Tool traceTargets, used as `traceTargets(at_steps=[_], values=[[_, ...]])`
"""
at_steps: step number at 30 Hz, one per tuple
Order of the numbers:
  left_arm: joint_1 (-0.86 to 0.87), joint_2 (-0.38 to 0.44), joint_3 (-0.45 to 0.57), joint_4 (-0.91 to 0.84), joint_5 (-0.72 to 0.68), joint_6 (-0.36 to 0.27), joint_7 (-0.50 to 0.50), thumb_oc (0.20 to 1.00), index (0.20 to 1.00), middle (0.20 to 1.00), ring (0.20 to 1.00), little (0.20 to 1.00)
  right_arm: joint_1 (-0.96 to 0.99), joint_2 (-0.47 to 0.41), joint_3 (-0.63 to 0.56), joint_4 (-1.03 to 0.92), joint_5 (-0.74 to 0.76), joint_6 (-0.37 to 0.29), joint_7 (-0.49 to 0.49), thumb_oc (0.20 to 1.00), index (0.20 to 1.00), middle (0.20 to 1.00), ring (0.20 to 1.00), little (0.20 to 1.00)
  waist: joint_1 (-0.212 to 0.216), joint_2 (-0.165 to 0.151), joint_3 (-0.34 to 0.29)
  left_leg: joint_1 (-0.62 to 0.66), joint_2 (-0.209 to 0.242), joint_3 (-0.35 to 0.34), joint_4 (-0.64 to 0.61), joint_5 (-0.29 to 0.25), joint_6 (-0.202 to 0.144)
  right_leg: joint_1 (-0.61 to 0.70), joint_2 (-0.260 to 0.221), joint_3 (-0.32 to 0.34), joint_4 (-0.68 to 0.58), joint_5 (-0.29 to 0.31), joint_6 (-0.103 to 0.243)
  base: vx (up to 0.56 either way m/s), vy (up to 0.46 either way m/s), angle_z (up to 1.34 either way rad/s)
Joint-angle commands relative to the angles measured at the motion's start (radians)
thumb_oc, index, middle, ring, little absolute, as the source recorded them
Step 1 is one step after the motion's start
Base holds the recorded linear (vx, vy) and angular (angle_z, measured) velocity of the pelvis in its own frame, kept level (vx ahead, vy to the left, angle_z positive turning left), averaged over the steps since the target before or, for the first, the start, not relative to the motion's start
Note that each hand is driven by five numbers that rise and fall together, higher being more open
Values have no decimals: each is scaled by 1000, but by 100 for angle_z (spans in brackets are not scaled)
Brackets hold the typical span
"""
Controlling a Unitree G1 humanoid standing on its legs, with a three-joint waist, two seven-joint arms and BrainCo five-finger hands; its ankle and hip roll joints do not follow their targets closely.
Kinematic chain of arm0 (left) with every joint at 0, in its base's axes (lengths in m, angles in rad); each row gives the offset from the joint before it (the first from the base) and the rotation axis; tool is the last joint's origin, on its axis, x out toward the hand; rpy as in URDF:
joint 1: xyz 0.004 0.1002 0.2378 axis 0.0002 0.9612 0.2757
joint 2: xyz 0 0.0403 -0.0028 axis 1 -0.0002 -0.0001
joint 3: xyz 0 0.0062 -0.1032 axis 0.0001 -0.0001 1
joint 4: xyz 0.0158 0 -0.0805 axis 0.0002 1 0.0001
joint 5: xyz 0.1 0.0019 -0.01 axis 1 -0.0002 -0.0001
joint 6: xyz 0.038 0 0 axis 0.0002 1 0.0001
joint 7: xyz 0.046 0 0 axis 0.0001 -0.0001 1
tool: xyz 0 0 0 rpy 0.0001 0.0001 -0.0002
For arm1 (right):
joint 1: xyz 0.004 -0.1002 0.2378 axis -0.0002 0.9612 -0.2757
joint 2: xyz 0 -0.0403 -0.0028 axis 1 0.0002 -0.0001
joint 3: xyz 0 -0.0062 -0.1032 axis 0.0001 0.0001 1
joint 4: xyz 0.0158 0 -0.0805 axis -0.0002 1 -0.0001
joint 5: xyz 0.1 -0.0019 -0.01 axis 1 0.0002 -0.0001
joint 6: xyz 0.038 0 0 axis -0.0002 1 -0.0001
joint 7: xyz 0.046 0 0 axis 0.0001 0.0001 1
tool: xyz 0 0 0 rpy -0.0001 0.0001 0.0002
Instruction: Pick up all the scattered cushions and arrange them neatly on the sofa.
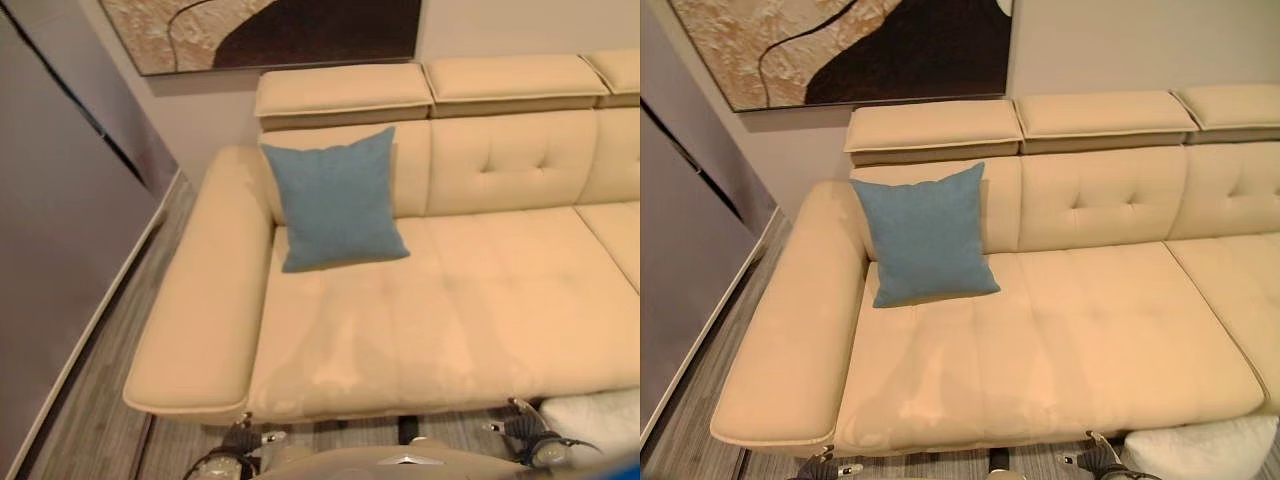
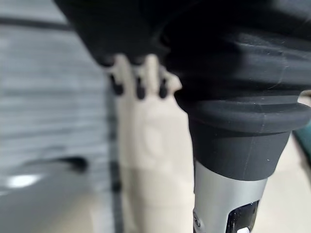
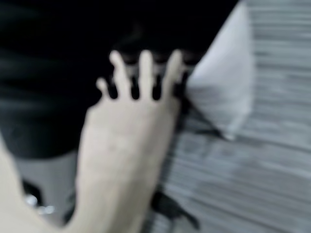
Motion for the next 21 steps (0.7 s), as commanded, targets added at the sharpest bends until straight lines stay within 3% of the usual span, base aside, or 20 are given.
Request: traceTargets(at_steps=[1, 4, 5, 7, 10, 11, 13, 15, 16, 21], values=[[-8, 43, -3, -22, -9, -26, 18, 1000, 1000, 1000, 1000, 1000, -78, -8, -23, 7, 34, 14, -13, 1000, 1000, 1000, 1000, 1000, 8, -34, 44, 112, -50, 20, -82, -22, 34, -84, 9, 52, 139, -76, 111, -340, 256, -42], [-23, 48, -7, -21, 15, -27, 26, 1000, 1000, 1000, 1000, 1000, -96, 7, -24, 4, 43, 23, -19, 1000, 1000, 1000, 1000, 1000, 10, -44, 58, 101, -71, 51, -98, -30, 46, -125, -16, 54, 107, -12, 153, -298, 176, -42], [-32, 58, -10, -17, 41, -27, 34, 1000, 1000, 1000, 1000, 1000, -113, 19, -16, -9, 46, 27, -25, 1000, 1000, 1000, 1000, 1000, 10, -51, 77, 83, -77, 86, -98, -23, 49, -169, -41, 32, 70, 55, 194, -480, 165, -67], [-48, 67, -24, -18, 59, -19, 29, 1000, 1000, 1000, 1000, 1000, -123, 24, -7, -18, 48, 27, -28, 1000, 1000, 1000, 1000, 1000, 21, -45, 96, 48, -67, 116, -89, -7, 61, -172, -40, 3, 64, 4, 185, -463, 115, -122], [-30, 68, -24, -12, 70, -3, 18, 1000, 1000, 1000, 1000, 1000, -112, 32, 9, -14, 38, 27, -23, 1000, 1000, 1000, 1000, 1000, 60, -33, 96, 22, -49, 172, -110, 37, 80, -113, -45, -60, 205, -86, 133, -400, 64, -95], [-12, 66, -21, -8, 72, 5, 9, 1000, 1000, 1000, 1000, 1000, -101, 36, 14, -9, 32, 26, -21, 1000, 1000, 1000, 1000, 1000, 81, -24, 79, 6, -27, 199, -128, 67, 89, -70, -38, -85, 306, -154, 118, -310, 19, -116], [-6, 67, -19, -5, 73, 7, 4, 1000, 1000, 1000, 1000, 1000, -95, 37, 14, -6, 33, 26, -19, 1000, 1000, 1000, 1000, 1000, 93, -24, 70, -1, -19, 213, -131, 75, 90, -42, -36, -89, 335, -178, 118, -284, -69, -92], [8, 75, -24, -2, 73, 10, 4, 1000, 1000, 1000, 1000, 1000, -83, 47, 17, 1, 33, 28, -24, 1000, 1000, 1000, 1000, 1000, 139, -48, 50, -41, -3, 251, -122, 105, 81, 64, -41, -121, 278, -193, 118, -284, -195, -77], [2, 68, -23, -2, 72, 5, 6, 1000, 1000, 1000, 1000, 1000, -86, 54, 24, -5, 40, 25, -19, 1000, 1000, 1000, 1000, 1000, 139, -59, 40, -55, 1, 254, -120, 111, 71, 88, -22, -100, 217, -218, 121, -98, -134, -61], [-23, 54, -37, -2, 58, 5, 11, 1000, 1000, 1000, 1000, 1000, -93, 49, 32, -8, 74, 21, -28, 1000, 1000, 1000, 1000, 1000, 125, -64, 54, -135, 53, 258, -71, 173, 17, 97, 26, -69, 94, -214, 100, -197, -171, -37]])
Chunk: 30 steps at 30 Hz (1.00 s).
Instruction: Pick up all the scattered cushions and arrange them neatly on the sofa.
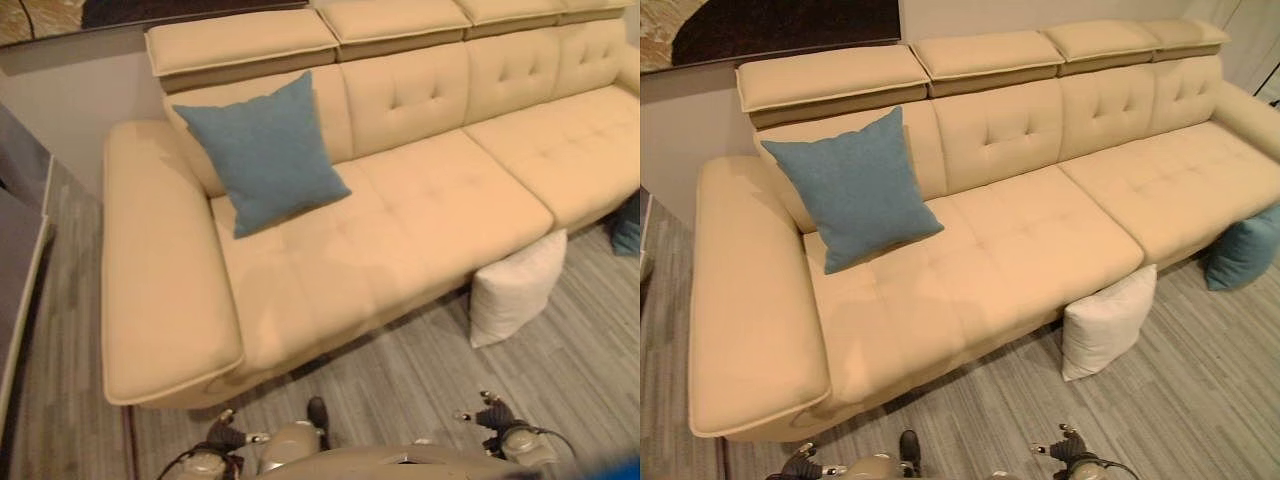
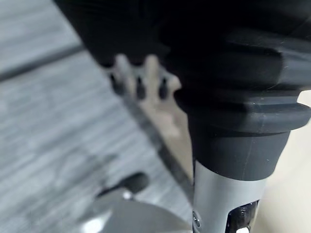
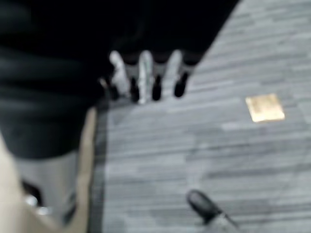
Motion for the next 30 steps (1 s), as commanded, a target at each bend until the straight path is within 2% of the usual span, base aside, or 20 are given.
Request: traceTargets(at_steps=[1, 2, 3, 4, 5, 6, 7, 8, 10, 12, 13, 16, 17, 19, 20, 21, 23, 24, 28, 30], values=[[-80, -25, -3, 2, 5, -15, -1, 1000, 1000, 1000, 1000, 1000, -25, -65, -3, -17, 54, -13, -21, 1000, 1000, 1000, 1000, 1000, -23, -11, 23, -25, 8, -157, 109, -70, 3, -43, -12, 25, -55, 131, 32, -247, -45, 24], [-96, -35, -18, -1, -7, -17, -3, 1000, 1000, 1000, 1000, 1000, -31, -70, 1, -16, 61, -13, -28, 1000, 1000, 1000, 1000, 1000, -21, -7, 47, -28, -13, -224, 129, -82, -7, -55, -10, 32, -48, 137, 20, -172, -19, 4], [-96, -35, -18, -1, -7, -17, -3, 1000, 1000, 1000, 1000, 1000, -31, -70, 1, -16, 61, -13, -28, 1000, 1000, 1000, 1000, 1000, -22, -7, 44, -30, -14, -225, 127, -79, -7, -58, -11, 31, -49, 138, 20, -251, -44, -28], [-100, -40, -22, -1, -14, -17, -4, 1000, 1000, 1000, 1000, 1000, -32, -71, 3, -15, 61, -14, -28, 1000, 1000, 1000, 1000, 1000, -20, -8, 51, -20, -36, -270, 142, -98, -6, -66, -10, 36, -44, 146, 16, -227, -19, -46], [-104, -55, -28, 0, -19, -16, -8, 1000, 1000, 1000, 1000, 1000, -38, -73, 6, -16, 66, -14, -26, 1000, 1000, 1000, 1000, 1000, -23, -6, 51, 15, -71, -340, 172, -139, -2, -84, -11, 61, -36, 160, 12, -278, 3, -31], [-102, -59, -30, 1, -18, -16, -13, 1000, 1000, 1000, 1000, 1000, -39, -73, 8, -17, 65, -14, -22, 1000, 1000, 1000, 1000, 1000, -26, -3, 44, 35, -86, -369, 179, -151, 0, -97, -10, 72, -31, 165, 10, -197, 29, -18], [-101, -60, -30, 1, -18, -16, -13, 1000, 1000, 1000, 1000, 1000, -38, -74, 8, -17, 65, -14, -22, 1000, 1000, 1000, 1000, 1000, -25, -1, 45, 37, -85, -368, 180, -153, 0, -96, -9, 73, -30, 164, 10, -157, 87, -63], [-98, -74, -42, 3, -16, -16, -17, 1000, 1000, 1000, 1000, 1000, -44, -74, 15, -17, 66, -7, -16, 1000, 1000, 1000, 1000, 1000, -27, 10, 42, 79, -118, -439, 206, -169, 8, -130, 1, 117, -9, 182, 11, -158, 106, -93], [-103, -84, -51, -2, -8, -12, -20, 1000, 1000, 1000, 1000, 1000, -50, -76, 11, -19, 71, -1, -14, 1000, 1000, 1000, 1000, 1000, -42, 24, 36, 112, -134, -475, 182, -189, 19, -167, 8, 153, 4, 204, 21, -184, 144, -132], [-117, -88, -67, -12, -1, -13, -19, 1000, 1000, 1000, 1000, 1000, -58, -78, -2, -18, 78, 2, -20, 1000, 1000, 1000, 1000, 1000, -58, 29, 33, 141, -144, -463, 123, -226, 37, -203, 1, 166, 0, 234, 41, -195, 164, -84], [-128, -89, -77, -16, 9, -15, -16, 1000, 1000, 1000, 1000, 1000, -62, -76, -9, -16, 81, 4, -22, 1000, 1000, 1000, 1000, 1000, -66, 28, 35, 149, -149, -450, 95, -233, 48, -224, -6, 175, -11, 269, 57, -241, 189, -47], [-146, -87, -90, -23, 26, -14, -16, 1000, 1000, 1000, 1000, 1000, -71, -70, -19, -10, 92, 8, -27, 1000, 1000, 1000, 1000, 1000, -78, 19, 42, 140, -159, -425, 74, -228, 59, -256, -18, 174, -44, 314, 84, -179, 112, -90], [-161, -70, -97, -30, 38, -10, -11, 1000, 1000, 1000, 1000, 1000, -76, -63, -28, -7, 94, 12, -35, 1000, 1000, 1000, 1000, 1000, -82, 14, 59, 128, -156, -388, 63, -214, 66, -277, -27, 144, -58, 327, 97, -383, 120, -181], [-158, -46, -75, -23, 38, -1, -7, 1000, 1000, 1000, 1000, 1000, -64, -61, -27, 18, 73, 14, -40, 1000, 1000, 1000, 1000, 1000, -41, 28, 87, 112, -118, -310, 65, -192, 64, -256, -64, -31, -29, 275, 70, -336, 59, -152], [-159, -45, -74, -23, 38, -1, -7, 1000, 1000, 1000, 1000, 1000, -64, -60, -27, 18, 73, 14, -40, 1000, 1000, 1000, 1000, 1000, -43, 26, 86, 109, -121, -311, 64, -188, 65, -258, -67, -32, -29, 276, 70, -194, -1, -153], [-145, -42, -59, -14, 31, 0, -5, 1000, 1000, 1000, 1000, 1000, -50, -62, -30, 39, 68, 15, -40, 1000, 1000, 1000, 1000, 1000, -33, 31, 81, 108, -105, -287, 40, -164, 69, -230, -81, -95, 22, 247, 51, -141, -19, -144], [-133, -41, -49, 1, 26, 1, -10, 1000, 1000, 1000, 1000, 1000, -39, -68, -42, 54, 72, 15, -36, 1000, 1000, 1000, 1000, 1000, -26, 33, 70, 114, -92, -264, 21, -149, 74, -189, -77, -82, 72, 208, 43, -151, -65, -64], [-128, -44, -46, 13, 25, 2, -11, 1000, 1000, 1000, 1000, 1000, -33, -72, -51, 57, 80, 13, -40, 1000, 1000, 1000, 1000, 1000, -10, 30, 58, 109, -83, -234, 21, -141, 67, -133, -71, -85, 67, 188, 47, -95, -76, -33], [-118, -53, -37, 18, 13, 4, -7, 1000, 1000, 1000, 1000, 1000, -32, -67, -58, 45, 94, 10, -48, 1000, 1000, 1000, 1000, 1000, 12, 22, 44, 108, -67, -200, 24, -137, 51, -108, -74, -133, 35, 182, 49, 18, -158, -54], [-122, -58, -40, 13, 0, 1, -1, 1000, 1000, 1000, 1000, 1000, -35, -63, -55, 41, 109, 5, -54, 1000, 1000, 1000, 1000, 1000, 1, 21, 45, 115, -44, -195, 65, -151, 32, -104, -54, -109, 26, 171, 38, 118, -309, -26]])
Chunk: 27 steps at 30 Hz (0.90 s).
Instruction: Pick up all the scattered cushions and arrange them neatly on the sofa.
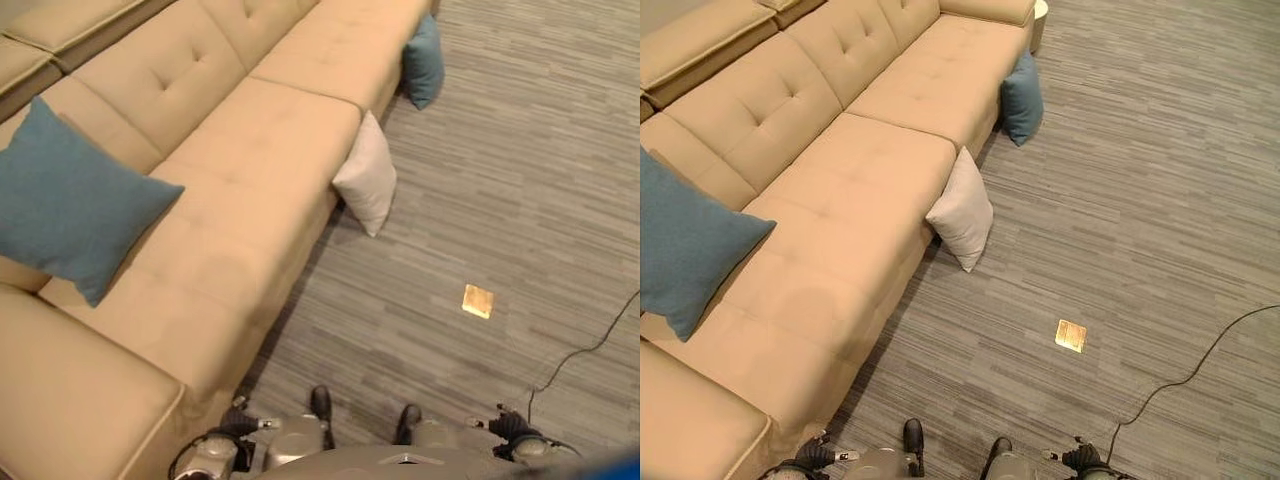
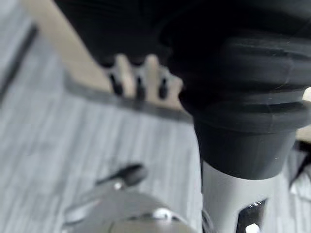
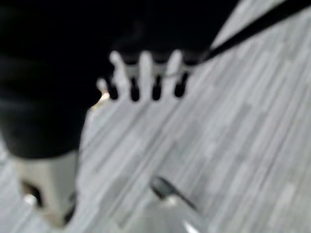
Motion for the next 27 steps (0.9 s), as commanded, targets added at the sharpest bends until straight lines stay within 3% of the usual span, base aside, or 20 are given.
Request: traceTargets(at_steps=[1, 3, 5, 8, 10, 11, 13, 14, 17, 20, 21, 23, 24, 25, 26, 27], values=[[-60, -20, -6, 1, -3, -24, 10, 1000, 1000, 1000, 1000, 1000, -21, -31, 2, -26, 44, -22, -29, 1000, 1000, 1000, 1000, 1000, 5, -55, -13, 19, -46, -104, 140, -113, -27, 12, -4, -12, -64, 108, 47, 81, -210, -12], [-62, -25, -14, 2, -3, -24, 10, 1000, 1000, 1000, 1000, 1000, -21, -35, 1, -31, 50, -27, -32, 1000, 1000, 1000, 1000, 1000, -4, -57, -10, 6, -28, -91, 200, -117, -41, 26, 4, -13, -74, 97, 36, 37, -142, -4], [-62, -39, -24, -17, -18, -28, 13, 1000, 1000, 1000, 1000, 1000, -23, -38, 7, -35, 65, -27, -40, 1000, 1000, 1000, 1000, 1000, -1, -64, 15, -55, -2, -82, 403, -74, -66, 63, 20, -14, -94, 80, 10, 52, -207, -4], [-69, -45, -37, -27, -23, -28, 14, 1000, 1000, 1000, 1000, 1000, -22, -38, 9, -40, 67, -19, -39, 1000, 1000, 1000, 1000, 1000, 9, -75, 28, -113, -13, -84, 440, -60, -65, 84, 25, -12, -120, 82, 7, 86, -133, -21], [-68, -46, -39, -38, -28, -28, 19, 1000, 1000, 1000, 1000, 1000, -19, -41, 20, -46, 57, -21, -47, 1000, 1000, 1000, 1000, 1000, 36, -89, 28, -175, -50, -86, 358, -83, -45, 116, 40, 5, -167, 85, 15, 245, -109, -14], [-65, -45, -37, -40, -29, -26, 20, 1000, 1000, 1000, 1000, 1000, -23, -47, 28, -42, 46, -19, -55, 1000, 1000, 1000, 1000, 1000, 55, -81, 28, -204, -59, -90, 252, -22, -41, 140, 69, 24, -191, 79, 21, 280, -58, -33], [-67, -45, -37, -41, -32, -25, 20, 1000, 1000, 1000, 1000, 1000, -25, -48, 27, -41, 47, -20, -59, 1000, 1000, 1000, 1000, 1000, 63, -75, 29, -214, -57, -91, 197, 14, -47, 156, 82, 30, -198, 73, 21, 239, -30, -38], [-69, -44, -41, -40, -27, -26, 18, 1000, 1000, 1000, 1000, 1000, -29, -48, 27, -35, 51, -19, -63, 1000, 1000, 1000, 1000, 1000, 77, -63, 25, -233, -56, -74, 120, 69, -59, 189, 110, 46, -210, 54, 19, 276, -8, -42], [-49, -44, -30, -38, -35, -21, 8, 1000, 1000, 1000, 1000, 1000, -21, -43, 35, -40, 42, -21, -55, 1000, 1000, 1000, 1000, 1000, 91, -52, 2, -210, -64, -93, 94, 65, -33, 210, 128, 76, -186, 17, 12, 333, 55, -23], [-40, -42, -26, -31, -35, -17, 6, 1000, 1000, 1000, 1000, 1000, -21, -34, 27, -40, 30, -22, -54, 1000, 1000, 1000, 1000, 1000, 101, -63, -13, -176, -84, -90, 106, 40, -6, 209, 96, 76, -54, -7, 35, 348, 107, -69], [-42, -34, -30, -34, -22, -14, 3, 1000, 1000, 1000, 1000, 1000, -30, -34, 29, -37, 19, -19, -46, 1000, 1000, 1000, 1000, 1000, 92, -61, -5, -125, -98, -85, 101, 12, 23, 126, 46, 68, 153, 61, 86, 321, 153, -17], [-50, -25, -36, -42, -14, -12, 4, 1000, 1000, 1000, 1000, 1000, -48, -43, 24, -48, 16, -18, -43, 1000, 1000, 1000, 1000, 1000, 65, -41, 11, -81, -101, -88, 97, -11, 48, 38, 14, 64, 328, 160, 123, 226, 139, -25], [-51, -21, -38, -41, -10, -12, 7, 1000, 1000, 1000, 1000, 1000, -51, -44, 22, -49, 16, -18, -41, 1000, 1000, 1000, 1000, 1000, 57, -28, 18, -60, -97, -87, 91, -20, 55, 3, -6, 49, 394, 180, 128, 106, 75, 13], [-51, -22, -38, -41, -10, -12, 7, 1000, 1000, 1000, 1000, 1000, -51, -44, 22, -49, 16, -18, -41, 1000, 1000, 1000, 1000, 1000, 57, -29, 18, -60, -99, -86, 90, -20, 56, 1, -8, 50, 398, 178, 128, 220, 76, 35], [-52, -19, -40, -47, -13, -13, 15, 1000, 1000, 1000, 1000, 1000, -55, -46, 17, -56, 16, -17, -47, 1000, 1000, 1000, 1000, 1000, 48, -9, 21, -15, -97, -90, 63, -36, 60, -39, -64, -9, 397, 176, 109, 164, 39, 44], [-52, -19, -40, -47, -13, -13, 15, 1000, 1000, 1000, 1000, 1000, -55, -46, 17, -56, 16, -17, -47, 1000, 1000, 1000, 1000, 1000, 46, -10, 23, -12, -99, -92, 62, -36, 60, -36, -66, -12, 400, 173, 109, 333, 10, 17]])
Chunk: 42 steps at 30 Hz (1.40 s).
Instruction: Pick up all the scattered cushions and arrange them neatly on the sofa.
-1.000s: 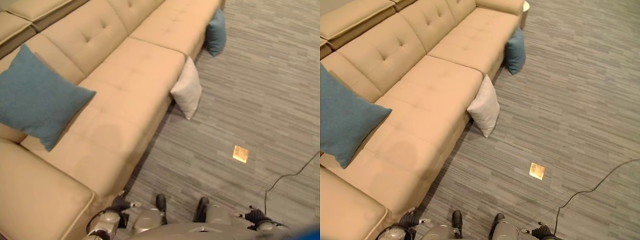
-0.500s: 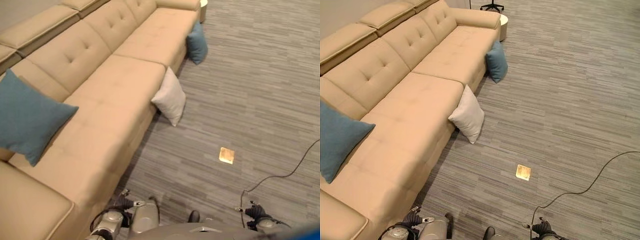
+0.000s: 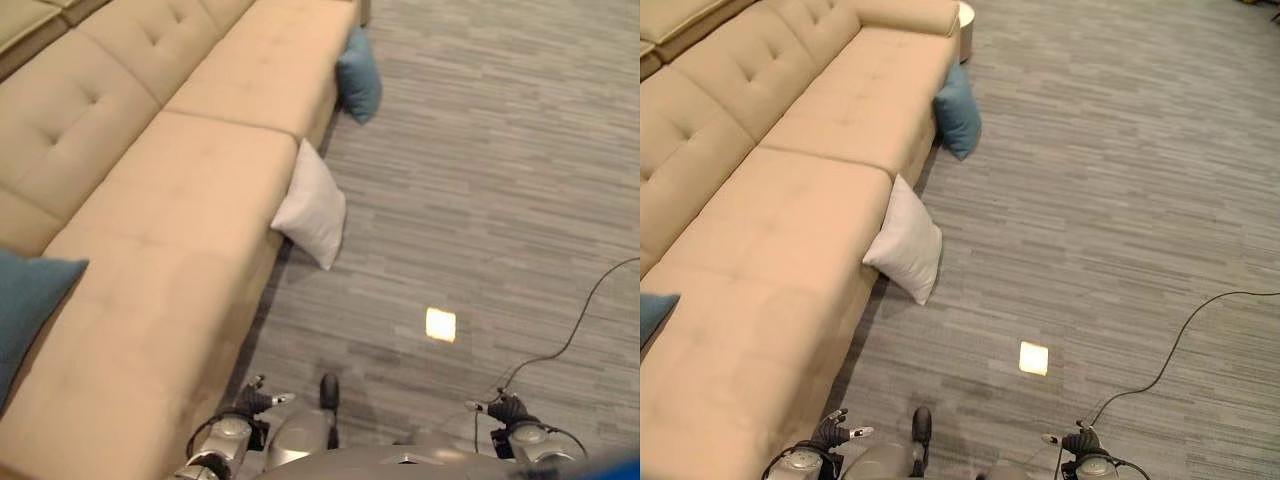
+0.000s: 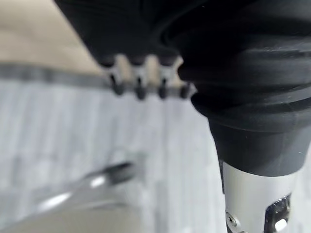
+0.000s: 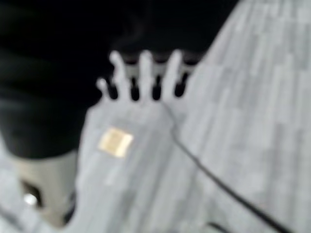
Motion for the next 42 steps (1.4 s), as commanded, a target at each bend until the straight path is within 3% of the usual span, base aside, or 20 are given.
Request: traceTargets(at_steps=[1, 2, 3, 4, 7, 12, 13, 17, 20, 23, 25, 28, 30, 31, 33, 35, 36, 37, 40, 42], values=[[5, -28, 5, -16, 4, -11, 11, 1000, 1000, 1000, 1000, 1000, -36, -59, -8, -20, -8, -8, -18, 1000, 1000, 1000, 1000, 1000, 26, 45, 12, -20, 30, -6, 105, -95, -70, 89, 5, -132, -366, 215, -34, 168, -33, 16], [4, -28, 5, -15, 4, -11, 11, 1000, 1000, 1000, 1000, 1000, -36, -60, -8, -20, -8, -8, -18, 1000, 1000, 1000, 1000, 1000, 24, 47, 11, -21, 31, -9, 103, -93, -71, 92, 8, -136, -371, 218, -35, 356, -127, 24], [-2, -23, 7, -17, 14, -12, 9, 1000, 1000, 1000, 1000, 1000, -40, -65, -13, -25, -4, -6, -13, 1000, 1000, 1000, 1000, 1000, 10, 39, 8, -10, 25, -13, 101, -103, -87, 92, 1, -149, -548, 209, -38, 191, -102, 29], [-2, -23, 7, -16, 14, -12, 9, 1000, 1000, 1000, 1000, 1000, -40, -65, -13, -25, -4, -6, -14, 1000, 1000, 1000, 1000, 1000, 9, 40, 9, -9, 28, -14, 102, -105, -88, 96, 5, -150, -553, 211, -38, 321, -165, 22], [-19, -29, 3, 13, 36, -16, 17, 1000, 1000, 1000, 1000, 1000, -36, -59, -24, -19, 6, -4, -17, 1000, 1000, 1000, 1000, 1000, -33, 29, 7, 58, 23, -68, 85, -143, -114, 22, 44, -61, -757, 275, -20, 377, -203, 21], [-7, -49, 1, 42, 44, -16, 14, 1000, 1000, 1000, 1000, 1000, 0, -53, -18, 0, 2, -4, -11, 1000, 1000, 1000, 1000, 1000, -52, 13, -13, 118, 33, -108, 160, -234, -139, 65, 61, -45, -766, 276, -37, 349, -223, 53], [-7, -49, 1, 42, 44, -16, 14, 1000, 1000, 1000, 1000, 1000, -1, -52, -18, 0, 2, -4, -11, 1000, 1000, 1000, 1000, 1000, -53, 10, -15, 114, 30, -109, 160, -230, -138, 62, 58, -46, -767, 278, -37, 294, -246, 32], [-11, -64, -19, 27, 25, -19, 1, 1000, 1000, 1000, 1000, 1000, -21, -52, -6, -4, 44, -10, -11, 1000, 1000, 1000, 1000, 1000, -34, -8, 1, -36, 67, -90, 559, -94, -201, 157, 91, -43, -769, 205, -109, 212, -277, 5], [-26, -62, -29, 2, 4, -15, 7, 1000, 1000, 1000, 1000, 1000, -24, -55, -1, -13, 61, -9, -15, 1000, 1000, 1000, 1000, 1000, -14, -28, 21, -140, 102, -44, 695, -70, -187, 214, 113, -49, -796, 173, -142, 183, -246, -3], [-27, -67, -37, 0, 4, -15, 7, 1000, 1000, 1000, 1000, 1000, -20, -59, 3, -17, 57, -10, -17, 1000, 1000, 1000, 1000, 1000, -5, -28, 18, -182, 96, -17, 647, -90, -178, 245, 125, -53, -822, 166, -140, 181, -105, 22], [-23, -63, -40, -1, 11, -11, 8, 1000, 1000, 1000, 1000, 1000, -14, -66, 12, -19, 42, -10, -22, 1000, 1000, 1000, 1000, 1000, 10, -24, 7, -213, 71, 26, 468, -115, -159, 276, 145, -59, -850, 159, -126, 281, -58, 7], [-18, -55, -30, 6, 16, -10, 9, 1000, 1000, 1000, 1000, 1000, -23, -66, 18, -19, 36, -13, -26, 1000, 1000, 1000, 1000, 1000, 22, -3, -9, -219, 93, 98, 274, -23, -173, 322, 181, -76, -866, 128, -119, 323, -6, 13], [-9, -54, -17, 10, 8, -10, 4, 1000, 1000, 1000, 1000, 1000, -24, -61, 22, -20, 34, -14, -18, 1000, 1000, 1000, 1000, 1000, 29, 2, -20, -183, 96, 112, 214, -27, -166, 327, 192, -72, -861, 118, -119, 240, 40, 9], [7, -55, -3, 21, 3, -8, 3, 1000, 1000, 1000, 1000, 1000, -16, -53, 30, -15, 21, -17, -14, 1000, 1000, 1000, 1000, 1000, 41, 3, -29, -163, 69, 66, 202, -36, -151, 342, 192, -76, -844, 100, -110, 220, 54, -2], [13, -54, 3, 34, 5, -7, 2, 1000, 1000, 1000, 1000, 1000, -13, -51, 26, -11, 16, -17, -12, 1000, 1000, 1000, 1000, 1000, 43, 1, -42, -148, 61, 67, 185, -39, -148, 344, 185, -86, -821, 92, -103, 186, 55, -9], [27, -49, 22, 44, -1, -3, -6, 1000, 1000, 1000, 1000, 1000, -11, -42, 24, 5, -11, -14, -1, 1000, 1000, 1000, 1000, 1000, 65, 2, -57, -91, 38, 64, 167, -76, -111, 318, 131, -112, -652, 94, -62, 207, 115, 9], [27, -50, 22, 44, -1, -3, -6, 1000, 1000, 1000, 1000, 1000, -11, -42, 24, 6, -11, -14, -1, 1000, 1000, 1000, 1000, 1000, 65, 2, -60, -95, 38, 64, 166, -74, -111, 314, 131, -112, -653, 96, -63, 211, 141, 6], [25, -41, 26, 36, -5, 0, -5, 1000, 1000, 1000, 1000, 1000, -19, -42, 20, 3, -8, -12, 8, 1000, 1000, 1000, 1000, 1000, 53, 7, -43, -59, 29, 44, 166, -87, -89, 238, 93, -96, -472, 168, -24, 79, 63, 5], [24, -29, 26, 39, -2, -6, -2, 1000, 1000, 1000, 1000, 1000, -29, -44, 10, 0, 4, -16, 10, 1000, 1000, 1000, 1000, 1000, 37, 25, -36, -33, 28, 6, 166, -103, -80, 161, 73, -68, -389, 184, -29, 131, 30, 62], [23, -28, 26, 41, -3, -8, 0, 1000, 1000, 1000, 1000, 1000, -33, -46, 9, 0, 7, -17, 10, 1000, 1000, 1000, 1000, 1000, 37, 28, -39, -24, 28, -8, 161, -108, -82, 154, 56, -74, -426, 175, -41, 129, -71, 97]])
